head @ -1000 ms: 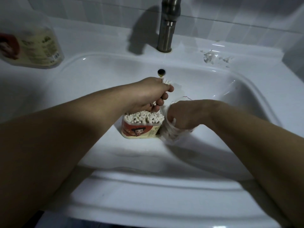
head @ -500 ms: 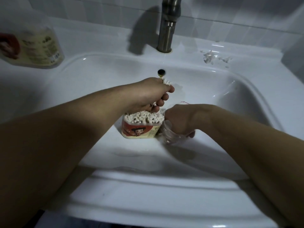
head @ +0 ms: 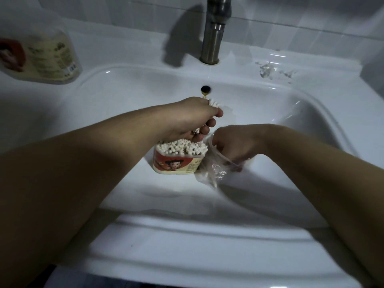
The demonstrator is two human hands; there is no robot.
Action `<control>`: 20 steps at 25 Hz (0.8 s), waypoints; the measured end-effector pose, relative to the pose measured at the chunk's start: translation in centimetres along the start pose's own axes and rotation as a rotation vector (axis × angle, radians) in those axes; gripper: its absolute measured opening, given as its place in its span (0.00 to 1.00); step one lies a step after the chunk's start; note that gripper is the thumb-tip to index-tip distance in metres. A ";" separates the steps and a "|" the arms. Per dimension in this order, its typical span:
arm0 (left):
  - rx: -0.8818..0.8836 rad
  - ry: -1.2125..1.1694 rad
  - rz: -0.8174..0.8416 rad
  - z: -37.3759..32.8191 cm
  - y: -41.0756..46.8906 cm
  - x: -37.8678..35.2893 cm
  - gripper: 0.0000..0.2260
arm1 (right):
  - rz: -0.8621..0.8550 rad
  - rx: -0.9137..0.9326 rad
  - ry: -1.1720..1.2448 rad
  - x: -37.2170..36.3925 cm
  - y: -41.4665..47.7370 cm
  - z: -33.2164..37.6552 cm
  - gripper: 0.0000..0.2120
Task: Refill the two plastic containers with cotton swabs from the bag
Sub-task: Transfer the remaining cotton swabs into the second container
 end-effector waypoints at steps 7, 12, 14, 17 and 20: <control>-0.056 -0.011 0.025 -0.5 -0.1 -0.3 0.07 | -0.145 -0.032 -0.056 2.4 -0.3 -1.9 0.15; -0.153 -0.121 0.033 -2.2 -0.5 -0.4 0.08 | -0.269 -0.085 -0.025 4.5 -0.9 -2.7 0.12; -0.148 -0.124 0.063 -2.3 -0.8 -0.6 0.08 | -0.302 -0.106 -0.023 4.9 -1.1 -3.0 0.11; -0.111 -0.007 0.061 -1.8 -1.1 -1.0 0.08 | -0.286 -0.084 -0.020 4.7 -1.1 -2.9 0.08; -0.073 0.088 0.023 -1.1 -0.8 -0.7 0.07 | -0.342 -0.056 -0.022 5.7 -1.5 -2.7 0.05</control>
Point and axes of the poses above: each hand's wrist, its own y-axis towards the middle knuckle, its own x-axis out of the back of the hand, z = x × y, the point moved 10 cm from there along y, towards the middle knuckle, and after that the axes turned 6 degrees about -z, right-handed, at the moved point
